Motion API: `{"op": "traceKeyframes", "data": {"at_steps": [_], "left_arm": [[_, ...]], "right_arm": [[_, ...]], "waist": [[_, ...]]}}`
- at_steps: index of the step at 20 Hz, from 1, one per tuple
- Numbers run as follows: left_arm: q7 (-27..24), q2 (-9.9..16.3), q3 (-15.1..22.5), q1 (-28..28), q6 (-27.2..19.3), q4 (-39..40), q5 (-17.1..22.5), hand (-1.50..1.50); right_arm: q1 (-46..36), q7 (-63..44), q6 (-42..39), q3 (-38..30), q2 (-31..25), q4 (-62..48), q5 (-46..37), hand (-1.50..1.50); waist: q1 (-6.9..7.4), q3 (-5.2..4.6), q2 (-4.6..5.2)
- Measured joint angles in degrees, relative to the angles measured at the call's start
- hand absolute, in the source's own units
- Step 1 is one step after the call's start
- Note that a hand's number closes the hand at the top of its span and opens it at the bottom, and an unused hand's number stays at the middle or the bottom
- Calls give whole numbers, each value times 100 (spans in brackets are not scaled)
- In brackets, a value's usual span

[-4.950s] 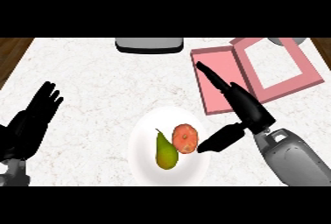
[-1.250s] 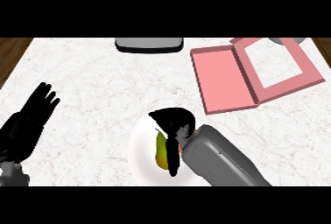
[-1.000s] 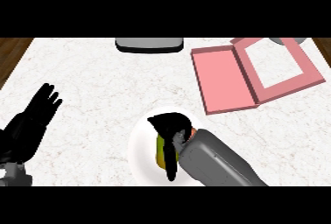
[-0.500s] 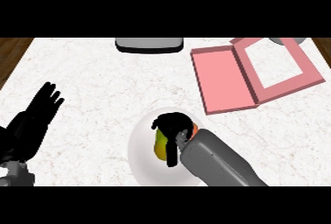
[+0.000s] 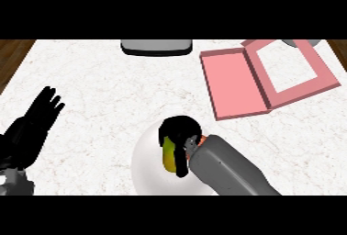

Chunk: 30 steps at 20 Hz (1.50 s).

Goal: Pick the pear from the plate and place it in the cardboard box

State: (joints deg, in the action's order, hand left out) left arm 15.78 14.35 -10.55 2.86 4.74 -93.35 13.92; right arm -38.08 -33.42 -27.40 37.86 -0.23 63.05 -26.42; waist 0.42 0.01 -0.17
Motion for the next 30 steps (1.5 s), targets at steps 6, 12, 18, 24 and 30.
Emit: {"op": "traceKeyframes", "data": {"at_steps": [6,12,18,24,30], "left_arm": [[73,-54,52,70,5,-115,-27,0],[45,-105,207,106,90,-126,-59,0],[76,-99,251,307,136,7,-58,0],[61,-186,355,356,67,52,-172,0],[122,-197,330,377,5,30,-186,0]], "right_arm": [[-668,-717,712,-394,15,-587,19,150],[-1687,-2166,2028,-1068,15,-1614,-526,150],[-2917,-2662,2687,-1207,-4,-2572,-908,150],[-4122,-2798,2993,-1089,-16,-3116,-1228,150],[-5082,-3068,3257,-1013,-34,-3584,-1701,150]], "waist": [[110,-3,50],[365,-14,127],[514,-15,163],[535,-18,135],[463,-21,98]]}}
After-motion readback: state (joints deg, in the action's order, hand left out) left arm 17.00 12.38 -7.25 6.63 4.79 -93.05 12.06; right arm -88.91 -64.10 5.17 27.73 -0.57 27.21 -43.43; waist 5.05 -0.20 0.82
